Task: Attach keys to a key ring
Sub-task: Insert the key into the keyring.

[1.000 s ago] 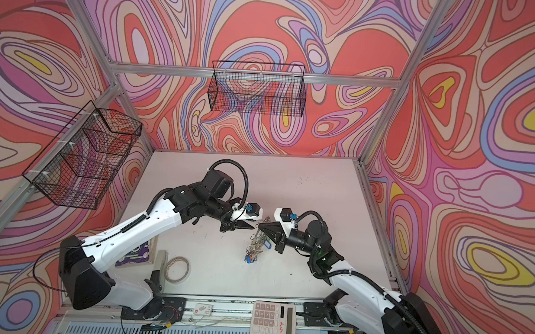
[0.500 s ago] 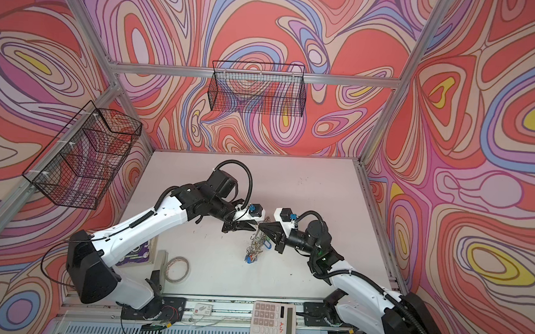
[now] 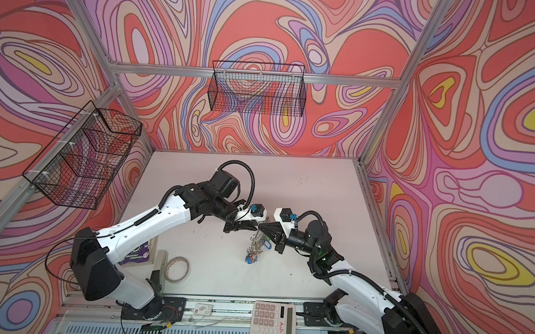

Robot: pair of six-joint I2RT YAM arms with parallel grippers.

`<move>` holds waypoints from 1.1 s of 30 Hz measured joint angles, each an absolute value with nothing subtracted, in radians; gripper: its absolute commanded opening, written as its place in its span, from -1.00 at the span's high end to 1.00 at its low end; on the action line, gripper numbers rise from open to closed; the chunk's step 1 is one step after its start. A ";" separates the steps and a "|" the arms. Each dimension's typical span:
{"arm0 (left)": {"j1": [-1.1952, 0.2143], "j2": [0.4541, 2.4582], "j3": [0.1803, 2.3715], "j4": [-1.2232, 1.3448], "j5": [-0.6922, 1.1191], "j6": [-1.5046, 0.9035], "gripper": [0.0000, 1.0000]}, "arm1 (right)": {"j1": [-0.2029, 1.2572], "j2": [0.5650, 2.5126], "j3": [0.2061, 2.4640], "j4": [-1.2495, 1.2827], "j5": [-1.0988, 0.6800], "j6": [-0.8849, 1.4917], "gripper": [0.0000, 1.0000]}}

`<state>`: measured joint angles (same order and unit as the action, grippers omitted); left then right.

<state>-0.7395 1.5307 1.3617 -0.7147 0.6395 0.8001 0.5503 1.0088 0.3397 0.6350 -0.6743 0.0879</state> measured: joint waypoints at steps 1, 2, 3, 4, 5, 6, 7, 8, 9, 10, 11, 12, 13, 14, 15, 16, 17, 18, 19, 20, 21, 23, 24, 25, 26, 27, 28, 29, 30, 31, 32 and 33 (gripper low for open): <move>-0.739 1.531 1.362 -0.714 0.640 0.799 0.66 | 0.551 1.009 0.340 0.635 -0.675 0.088 1.00; -0.740 1.533 1.362 -0.714 0.641 0.796 0.67 | 0.551 1.009 0.340 0.635 -0.675 0.088 1.00; -0.739 1.534 1.362 -0.714 0.643 0.794 0.70 | 0.551 1.009 0.340 0.635 -0.676 0.088 1.00; -0.739 1.534 1.362 -0.714 0.645 0.790 0.75 | 0.551 1.009 0.340 0.635 -0.677 0.088 1.00; -0.739 1.534 1.362 -0.714 0.645 0.788 0.80 | 0.551 1.009 0.340 0.635 -0.678 0.088 1.00; -0.739 1.534 1.362 -0.711 0.646 0.783 0.89 | 0.551 1.009 0.340 0.635 -0.679 0.088 1.00; -0.739 1.534 1.362 -0.709 0.646 0.778 0.99 | 0.551 1.009 0.340 0.635 -0.682 0.088 1.00; -0.739 1.535 1.362 -0.706 0.647 0.772 1.00 | 0.551 1.009 0.340 0.635 -0.683 0.087 1.00; -0.739 1.535 1.362 -0.707 0.647 0.763 1.00 | 0.551 1.009 0.340 0.635 -0.685 0.087 1.00; -0.739 1.536 1.362 -0.705 0.647 0.745 1.00 | 0.551 1.009 0.340 0.635 -0.685 0.087 1.00; -0.739 1.536 1.362 -0.704 0.646 0.731 1.00 | 0.551 1.009 0.340 0.634 -0.683 0.087 0.99; -0.739 1.537 1.362 -0.704 0.645 0.710 1.00 | 0.551 1.009 0.340 0.633 -0.680 0.087 0.85; -0.739 1.537 1.362 -0.701 0.642 0.692 1.00 | 0.551 1.007 0.340 0.628 -0.674 0.090 0.68; -0.740 1.537 1.361 -0.699 0.638 0.678 1.00 | 0.551 1.004 0.340 0.625 -0.665 0.096 0.59; -0.741 1.537 1.358 -0.688 0.628 0.656 1.00 | 0.551 0.996 0.340 0.620 -0.657 0.103 0.50; -0.743 1.535 1.349 -0.668 0.623 0.634 1.00 | 0.551 0.985 0.340 0.615 -0.646 0.108 0.43; -0.744 1.530 1.333 -0.645 0.619 0.614 1.00 | 0.551 0.972 0.340 0.613 -0.636 0.110 0.39; -0.744 1.522 1.309 -0.619 0.614 0.591 1.00 | 0.551 0.954 0.340 0.609 -0.623 0.115 0.35; -0.744 1.510 1.281 -0.592 0.610 0.565 1.00 | 0.551 0.937 0.340 0.604 -0.608 0.118 0.31; -0.744 1.496 1.253 -0.570 0.607 0.541 1.00 | 0.551 0.923 0.341 0.599 -0.593 0.121 0.29; -0.744 1.478 1.222 -0.542 0.604 0.514 1.00 | 0.551 0.906 0.342 0.588 -0.575 0.128 0.26; -0.744 1.439 1.167 -0.485 0.601 0.462 1.00 | 0.551 0.881 0.346 0.565 -0.537 0.139 0.16; -0.744 1.416 1.139 -0.450 0.600 0.433 1.00 | 0.551 0.868 0.348 0.547 -0.514 0.150 0.06; -0.744 1.398 1.121 -0.424 0.599 0.410 1.00 | 0.551 0.858 0.352 0.531 -0.492 0.158 -0.03; -0.744 1.377 1.102 -0.388 0.598 0.381 1.00 | 0.551 0.845 0.357 0.509 -0.465 0.170 -0.13; -0.744 1.357 1.081 -0.342 0.595 0.352 1.00 | 0.551 0.834 0.361 0.495 -0.442 0.180 -0.25; -0.745 1.340 1.062 -0.303 0.593 0.329 1.00 | 0.551 0.823 0.365 0.482 -0.423 0.187 -0.37; -0.746 1.318 1.035 -0.254 0.590 0.300 1.00 | 0.551 0.813 0.367 0.469 -0.409 0.195 -0.53; -0.747 1.294 1.001 -0.197 0.583 0.271 1.00 | 0.551 0.804 0.368 0.460 -0.400 0.202 -0.64; -0.747 1.278 0.977 -0.159 0.578 0.250 1.00 | 0.551 0.796 0.369 0.456 -0.394 0.205 -0.69; -0.749 1.258 0.944 -0.105 0.569 0.221 1.00 | 0.551 0.787 0.369 0.454 -0.389 0.210 -0.71; -0.752 1.243 0.916 -0.060 0.561 0.197 1.00 | 0.551 0.782 0.369 0.455 -0.383 0.211 -0.72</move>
<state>-0.7517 1.2427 0.9161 -0.0605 0.5610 0.1967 0.5514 0.7818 0.3687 0.4549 -0.3832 0.2111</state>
